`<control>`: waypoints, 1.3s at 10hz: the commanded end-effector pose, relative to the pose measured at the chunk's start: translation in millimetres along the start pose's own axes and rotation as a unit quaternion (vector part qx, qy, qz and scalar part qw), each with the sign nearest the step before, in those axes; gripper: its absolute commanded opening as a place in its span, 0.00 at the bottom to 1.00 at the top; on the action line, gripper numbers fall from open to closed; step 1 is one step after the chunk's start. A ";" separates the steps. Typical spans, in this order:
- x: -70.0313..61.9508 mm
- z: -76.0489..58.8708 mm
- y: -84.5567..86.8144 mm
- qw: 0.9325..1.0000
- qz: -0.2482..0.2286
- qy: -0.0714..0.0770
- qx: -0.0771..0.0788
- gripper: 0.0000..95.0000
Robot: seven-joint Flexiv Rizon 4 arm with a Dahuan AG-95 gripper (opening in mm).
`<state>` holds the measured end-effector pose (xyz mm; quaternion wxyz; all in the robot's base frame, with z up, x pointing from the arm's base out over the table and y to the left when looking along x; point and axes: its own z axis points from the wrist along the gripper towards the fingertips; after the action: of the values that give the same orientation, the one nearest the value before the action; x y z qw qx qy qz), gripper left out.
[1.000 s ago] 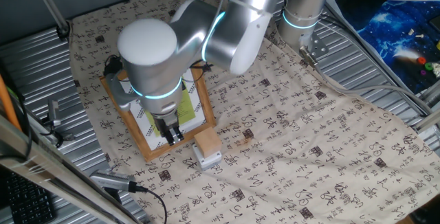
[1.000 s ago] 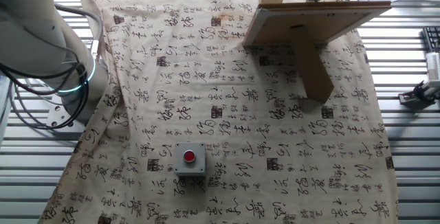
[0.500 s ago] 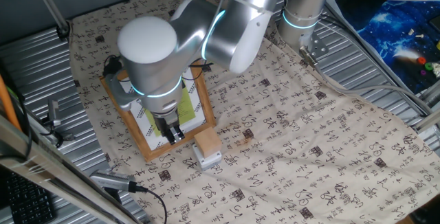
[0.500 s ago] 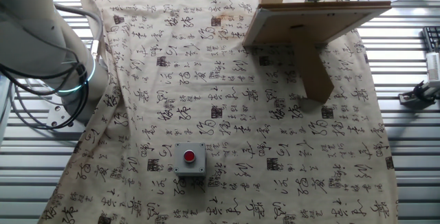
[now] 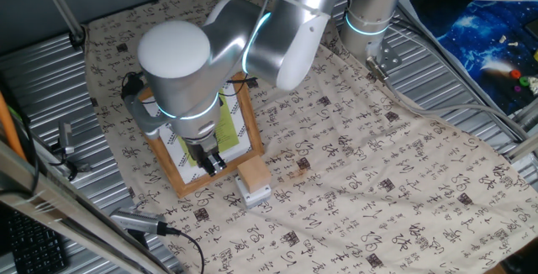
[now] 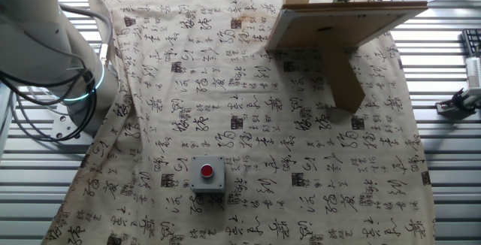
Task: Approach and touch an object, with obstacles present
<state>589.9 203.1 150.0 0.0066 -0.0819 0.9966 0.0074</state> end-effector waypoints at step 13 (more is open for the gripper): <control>61.0 11.0 9.2 0.999 0.031 -0.012 -0.001 0.00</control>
<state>526.8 203.0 138.8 0.0166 -0.0504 0.9985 0.0103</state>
